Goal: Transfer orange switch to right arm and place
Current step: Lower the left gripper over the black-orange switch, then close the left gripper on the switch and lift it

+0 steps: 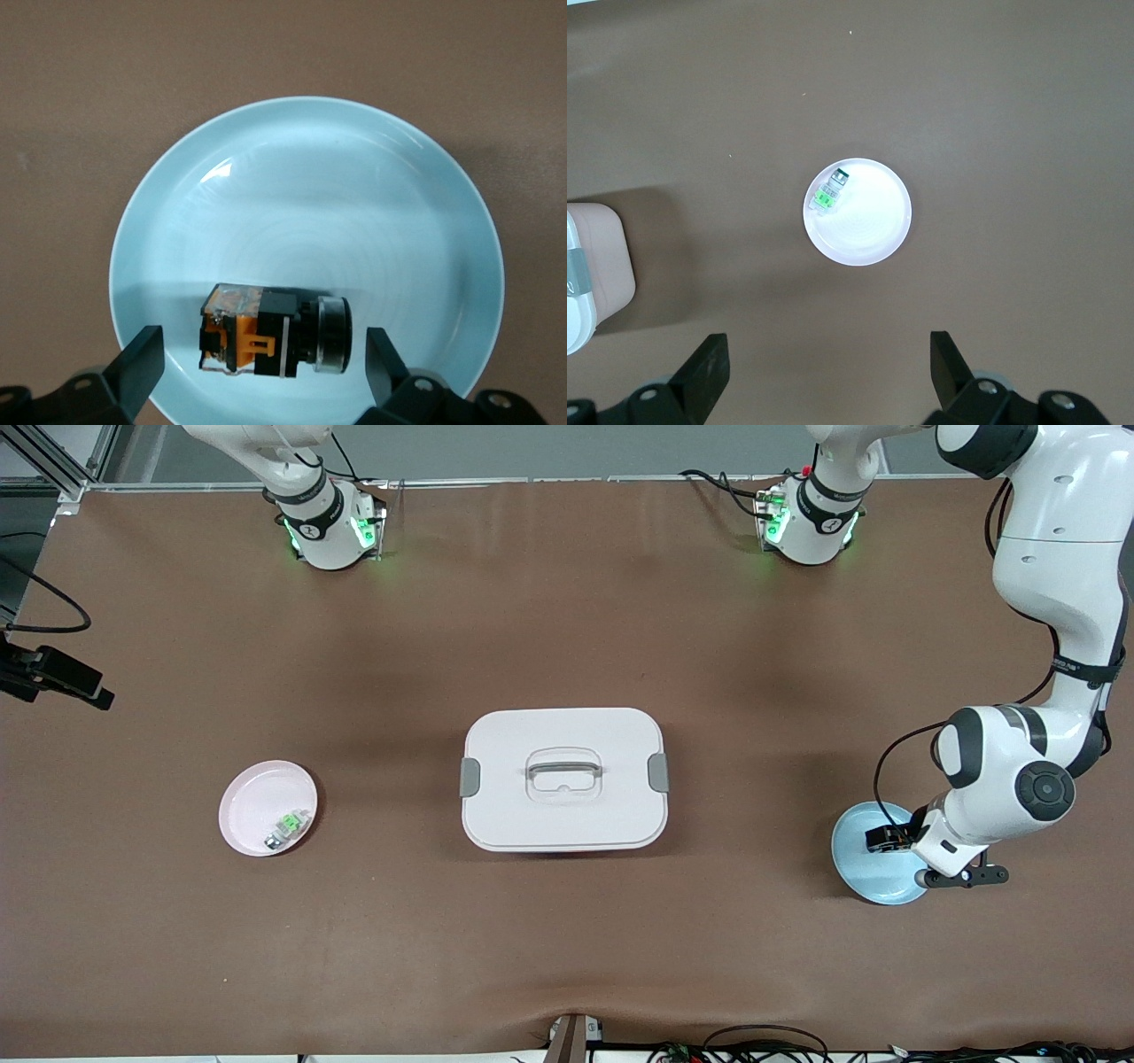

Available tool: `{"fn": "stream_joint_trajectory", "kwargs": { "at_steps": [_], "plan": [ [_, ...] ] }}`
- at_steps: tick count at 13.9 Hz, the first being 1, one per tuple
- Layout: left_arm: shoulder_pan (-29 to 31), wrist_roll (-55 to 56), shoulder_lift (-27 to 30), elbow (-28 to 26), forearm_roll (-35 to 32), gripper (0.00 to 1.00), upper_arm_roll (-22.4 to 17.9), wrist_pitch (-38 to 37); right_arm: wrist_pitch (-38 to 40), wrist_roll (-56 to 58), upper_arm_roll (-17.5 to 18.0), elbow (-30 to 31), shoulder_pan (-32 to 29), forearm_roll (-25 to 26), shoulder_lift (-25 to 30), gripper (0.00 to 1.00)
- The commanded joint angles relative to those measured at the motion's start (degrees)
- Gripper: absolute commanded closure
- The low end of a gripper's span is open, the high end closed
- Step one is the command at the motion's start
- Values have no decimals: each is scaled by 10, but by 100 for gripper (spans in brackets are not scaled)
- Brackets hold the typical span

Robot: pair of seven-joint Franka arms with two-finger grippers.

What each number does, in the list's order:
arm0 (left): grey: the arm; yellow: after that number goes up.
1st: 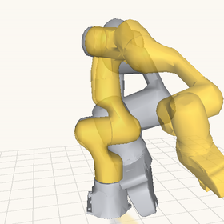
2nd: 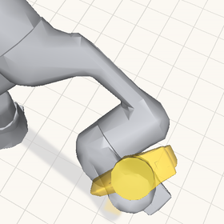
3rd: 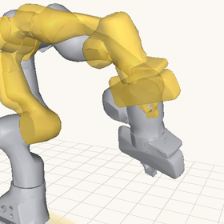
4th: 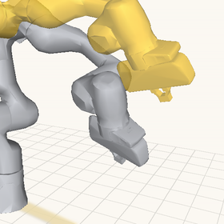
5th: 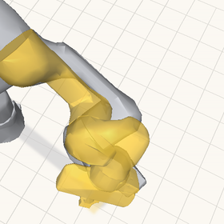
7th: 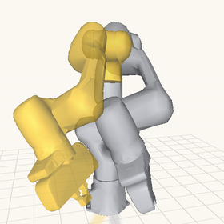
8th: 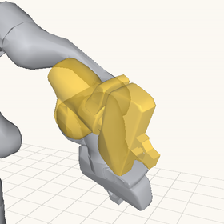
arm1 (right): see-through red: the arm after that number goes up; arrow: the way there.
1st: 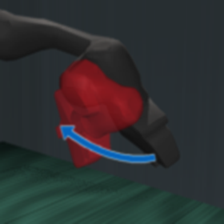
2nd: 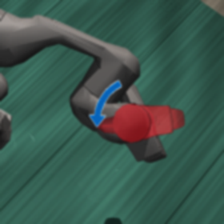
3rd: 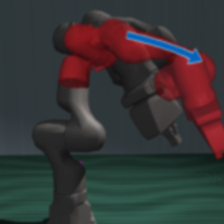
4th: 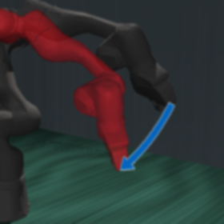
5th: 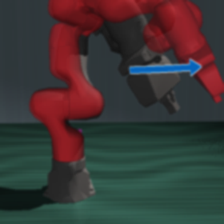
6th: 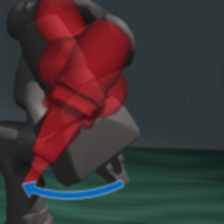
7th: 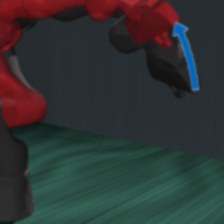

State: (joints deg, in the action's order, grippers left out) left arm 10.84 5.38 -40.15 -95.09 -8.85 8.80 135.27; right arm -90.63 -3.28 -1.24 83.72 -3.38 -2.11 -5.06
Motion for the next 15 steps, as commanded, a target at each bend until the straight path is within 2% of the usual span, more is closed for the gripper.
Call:
{"fn": "stream_joint_trajectory", "kwargs": {
  "at_steps": [1,3,6,9,11,14,15],
  "plan": [
    [-1,9,-8,5,-8,0,3,6,4,-5,5,5,-7,-8,8,0],
    [-1,8,-9,6,-8,2,3,6,5,-5,5,6,-7,-8,9,0],
    [-1,6,-15,7,-9,15,3,7,5,-5,5,6,-11,-8,9,0],
    [-1,5,-17,7,-9,22,3,7,5,-5,5,6,-14,-9,8,0],
    [-1,5,-17,7,-9,39,3,7,5,-5,5,6,-14,-8,8,0],
    [-1,0,-13,7,-9,84,4,7,5,-5,5,6,-14,-9,8,0],
    [-2,0,-9,7,-13,94,7,6,5,-5,5,6,-14,-9,8,0]
  ]
}}
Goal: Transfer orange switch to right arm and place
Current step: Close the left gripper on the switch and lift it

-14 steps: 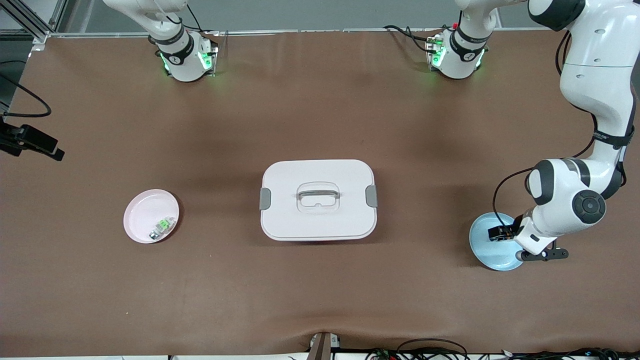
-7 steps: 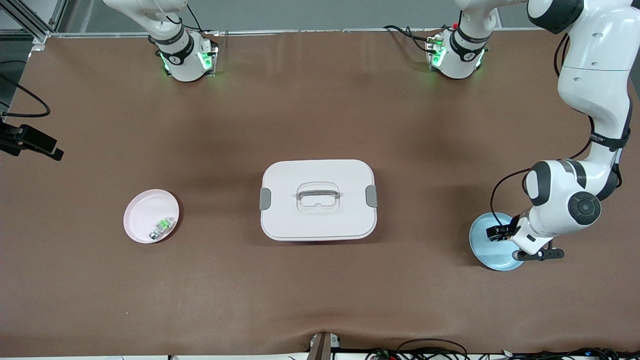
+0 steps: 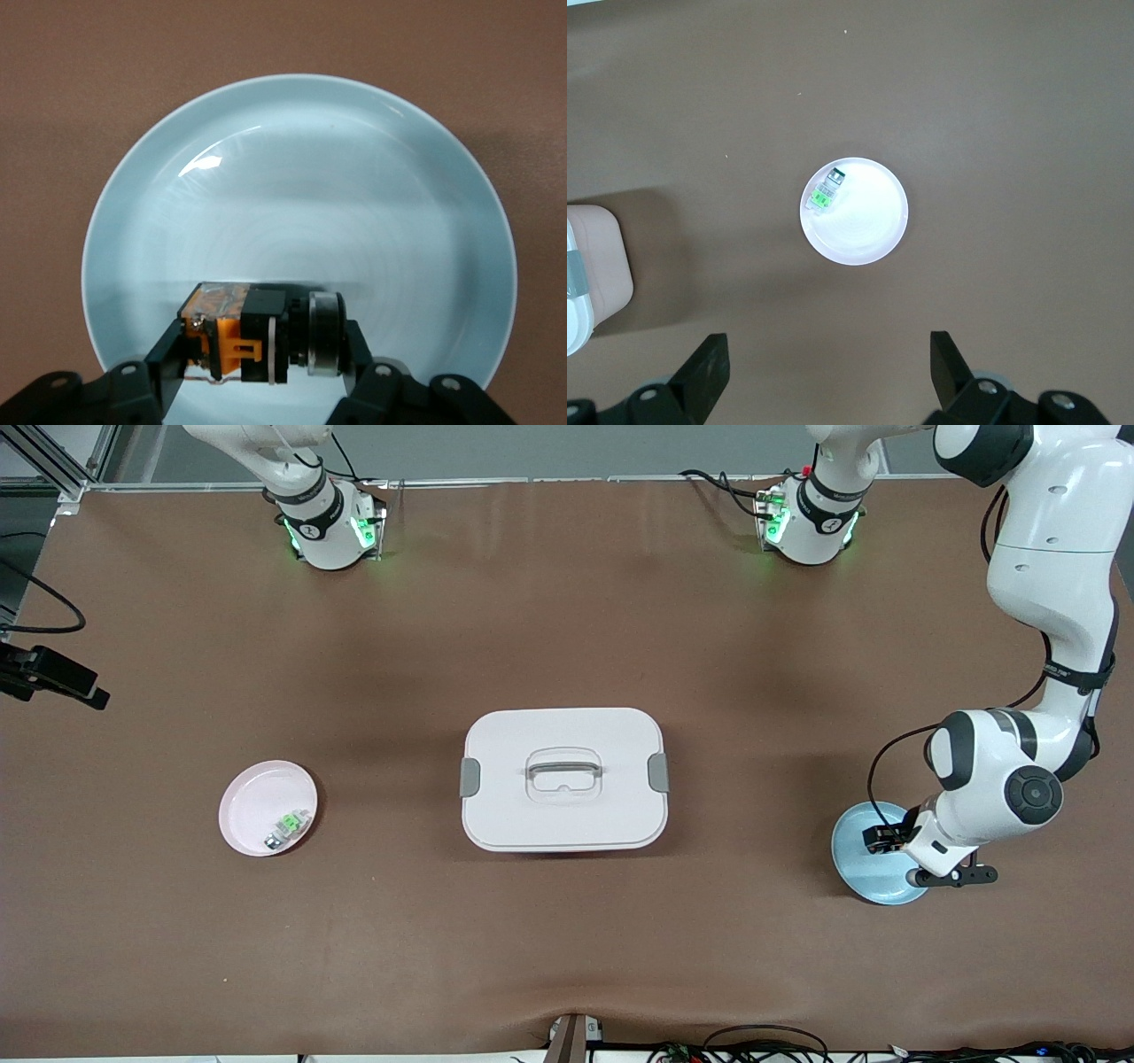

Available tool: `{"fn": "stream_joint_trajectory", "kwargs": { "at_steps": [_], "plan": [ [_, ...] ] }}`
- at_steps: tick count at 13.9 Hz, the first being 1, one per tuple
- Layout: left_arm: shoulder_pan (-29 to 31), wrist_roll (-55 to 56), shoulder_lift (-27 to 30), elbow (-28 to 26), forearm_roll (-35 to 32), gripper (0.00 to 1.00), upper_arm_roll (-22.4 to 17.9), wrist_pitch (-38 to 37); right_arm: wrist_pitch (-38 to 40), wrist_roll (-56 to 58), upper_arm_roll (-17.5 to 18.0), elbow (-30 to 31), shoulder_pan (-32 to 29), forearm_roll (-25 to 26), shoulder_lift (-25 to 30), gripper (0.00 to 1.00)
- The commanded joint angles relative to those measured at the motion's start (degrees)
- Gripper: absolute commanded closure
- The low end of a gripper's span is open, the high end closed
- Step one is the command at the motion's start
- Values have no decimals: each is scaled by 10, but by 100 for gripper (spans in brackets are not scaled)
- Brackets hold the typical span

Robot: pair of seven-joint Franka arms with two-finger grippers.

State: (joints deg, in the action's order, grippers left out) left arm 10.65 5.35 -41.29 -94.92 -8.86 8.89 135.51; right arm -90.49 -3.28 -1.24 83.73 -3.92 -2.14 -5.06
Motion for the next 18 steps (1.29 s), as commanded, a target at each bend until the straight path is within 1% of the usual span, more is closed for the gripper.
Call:
{"fn": "stream_joint_trajectory", "kwargs": {
  "at_steps": [1,3,5,8,9,13,15,16,17,18],
  "plan": [
    [0,2,9,7,-13,100,12,3,3,-5,5,6,-8,-8,8,0],
    [-3,-1,31,7,-13,100,17,1,3,-5,5,6,-8,-8,8,0],
    [0,-1,58,9,-12,100,33,-8,3,-5,5,6,-8,-8,8,0],
    [1,3,90,17,-9,100,55,-42,3,-5,5,6,-7,-12,8,0],
    [0,0,105,17,-9,100,56,-52,3,-5,5,6,-8,-14,8,0],
    [2,-10,181,18,-11,100,84,-155,2,-5,5,6,-10,-23,8,0],
    [4,-83,213,22,-11,100,119,-198,3,-4,5,6,-17,-24,8,0],
    [5,-127,230,22,-6,100,127,-213,2,-3,5,6,-18,-24,8,0],
    [5,-148,245,23,-4,100,141,-236,1,-1,5,5,-18,-24,6,0],
    [5,-155,256,35,9,100,156,-261,1,1,5,5,-18,-24,6,0]
  ]
}}
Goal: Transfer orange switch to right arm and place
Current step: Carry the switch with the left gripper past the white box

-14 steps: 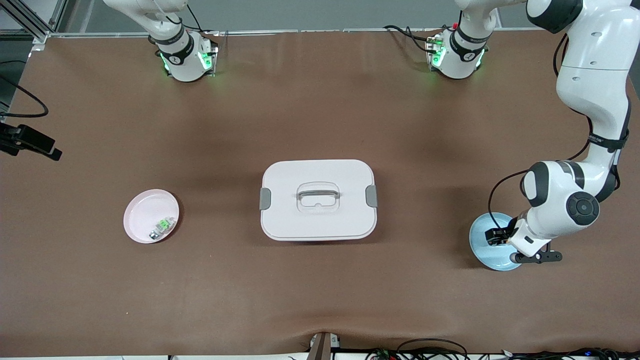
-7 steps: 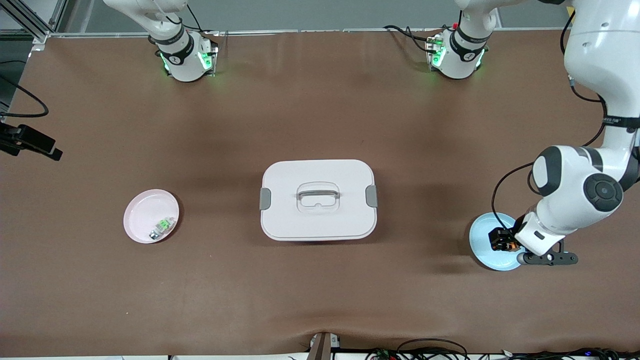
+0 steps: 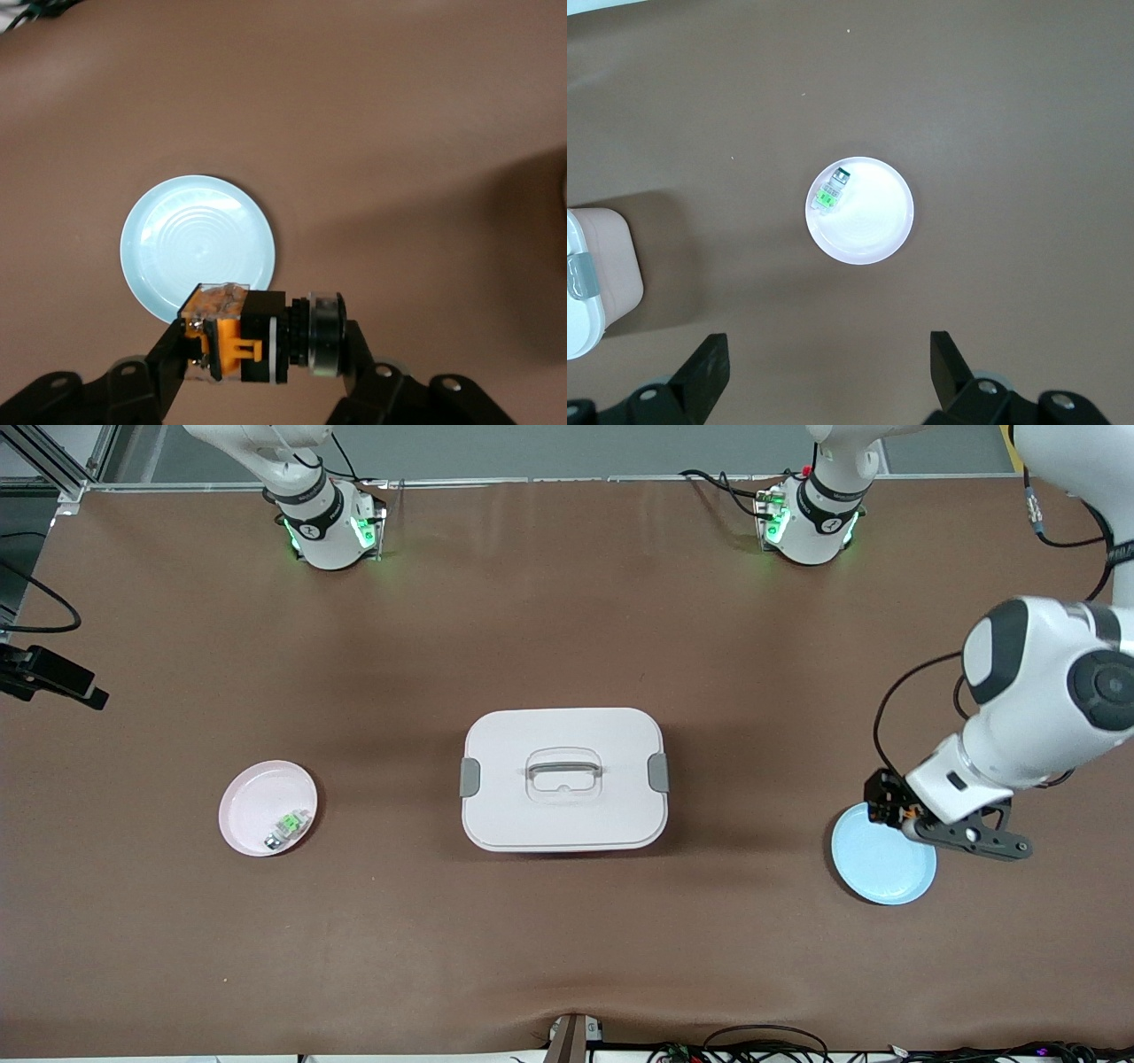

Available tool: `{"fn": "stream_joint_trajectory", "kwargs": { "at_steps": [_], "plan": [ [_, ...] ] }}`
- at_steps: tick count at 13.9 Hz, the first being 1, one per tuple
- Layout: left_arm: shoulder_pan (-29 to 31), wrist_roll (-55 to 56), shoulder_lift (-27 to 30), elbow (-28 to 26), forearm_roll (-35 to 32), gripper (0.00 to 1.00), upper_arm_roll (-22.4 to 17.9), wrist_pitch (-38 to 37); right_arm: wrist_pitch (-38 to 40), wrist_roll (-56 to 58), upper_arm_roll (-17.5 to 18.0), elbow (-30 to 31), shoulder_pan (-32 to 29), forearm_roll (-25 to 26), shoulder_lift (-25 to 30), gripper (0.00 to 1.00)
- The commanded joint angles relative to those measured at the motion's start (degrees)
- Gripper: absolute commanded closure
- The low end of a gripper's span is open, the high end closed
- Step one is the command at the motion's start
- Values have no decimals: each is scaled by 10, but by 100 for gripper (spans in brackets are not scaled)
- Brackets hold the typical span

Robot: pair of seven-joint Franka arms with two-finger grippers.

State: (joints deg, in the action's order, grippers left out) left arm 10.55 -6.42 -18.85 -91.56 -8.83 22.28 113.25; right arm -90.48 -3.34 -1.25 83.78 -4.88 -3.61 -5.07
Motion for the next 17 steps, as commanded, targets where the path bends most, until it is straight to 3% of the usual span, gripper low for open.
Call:
{"fn": "stream_joint_trajectory", "kwargs": {
  "at_steps": [1,4,6,11,17],
  "plan": [
    [6,-38,39,19,24,100,39,-72,1,2,6,4,-8,-9,6,0],
    [10,-57,39,63,43,100,97,-119,-4,0,6,4,-11,-8,5,0],
    [9,-96,40,69,92,100,108,-119,-13,-1,6,4,-15,-8,3,0],
    [10,-185,42,81,101,100,173,-123,-22,-3,6,4,-20,-9,3,0],
    [9,-314,57,82,143,100,193,-147,-13,-3,6,4,-18,-8,4,0]
  ]
}}
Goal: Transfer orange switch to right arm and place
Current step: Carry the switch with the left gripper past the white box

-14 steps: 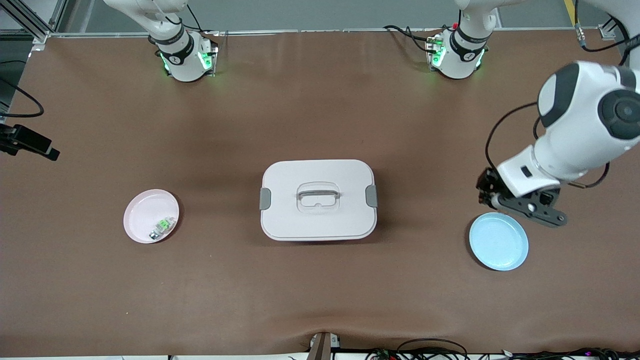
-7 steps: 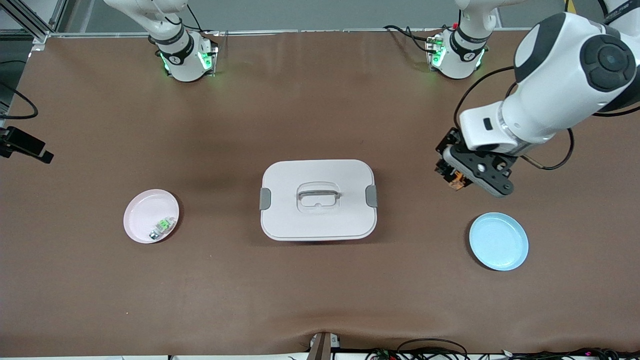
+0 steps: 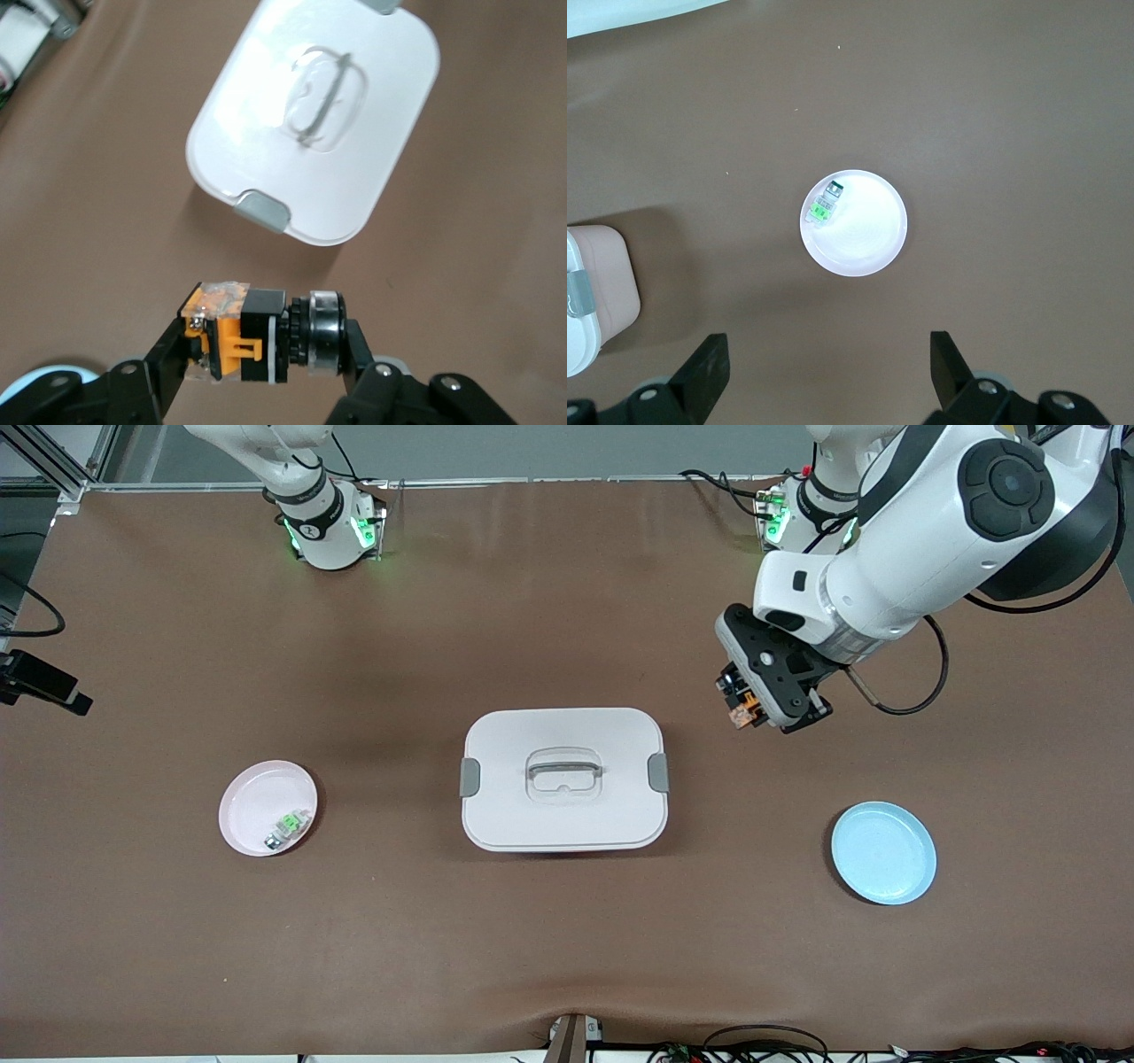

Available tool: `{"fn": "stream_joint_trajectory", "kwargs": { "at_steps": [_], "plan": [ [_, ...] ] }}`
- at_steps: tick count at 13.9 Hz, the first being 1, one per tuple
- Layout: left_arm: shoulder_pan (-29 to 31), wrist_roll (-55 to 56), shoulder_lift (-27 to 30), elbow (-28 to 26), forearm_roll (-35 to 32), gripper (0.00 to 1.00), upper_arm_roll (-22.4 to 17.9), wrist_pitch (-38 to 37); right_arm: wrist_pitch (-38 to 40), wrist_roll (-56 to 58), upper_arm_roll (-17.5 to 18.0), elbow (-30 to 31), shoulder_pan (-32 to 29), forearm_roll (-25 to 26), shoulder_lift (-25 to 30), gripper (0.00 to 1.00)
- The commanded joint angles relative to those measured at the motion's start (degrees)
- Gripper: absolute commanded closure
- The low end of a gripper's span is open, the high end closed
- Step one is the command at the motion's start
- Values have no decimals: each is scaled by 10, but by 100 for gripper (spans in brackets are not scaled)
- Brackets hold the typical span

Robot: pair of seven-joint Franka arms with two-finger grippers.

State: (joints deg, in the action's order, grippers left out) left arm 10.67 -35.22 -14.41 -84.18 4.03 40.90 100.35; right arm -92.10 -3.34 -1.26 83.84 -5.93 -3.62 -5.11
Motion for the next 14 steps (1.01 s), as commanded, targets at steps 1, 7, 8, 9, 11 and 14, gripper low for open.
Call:
{"fn": "stream_joint_trajectory", "kwargs": {
  "at_steps": [1,7,8,9,11,14],
  "plan": [
    [8,-27,13,9,14,100,19,-21,3,-3,6,4,-8,-9,5,0],
    [4,-91,8,9,13,100,51,-20,8,6,6,4,-7,-4,4,0],
    [0,-101,5,9,13,100,52,-19,8,6,6,4,-6,-5,5,0],
    [-3,-119,3,8,14,100,56,-17,8,6,6,4,-6,-5,5,0],
    [-4,-129,1,7,13,100,73,-16,15,7,6,4,-8,-5,5,0],
    [-3,-128,3,8,13,100,94,-16,16,4,6,4,-6,-5,5,0]
  ]
}}
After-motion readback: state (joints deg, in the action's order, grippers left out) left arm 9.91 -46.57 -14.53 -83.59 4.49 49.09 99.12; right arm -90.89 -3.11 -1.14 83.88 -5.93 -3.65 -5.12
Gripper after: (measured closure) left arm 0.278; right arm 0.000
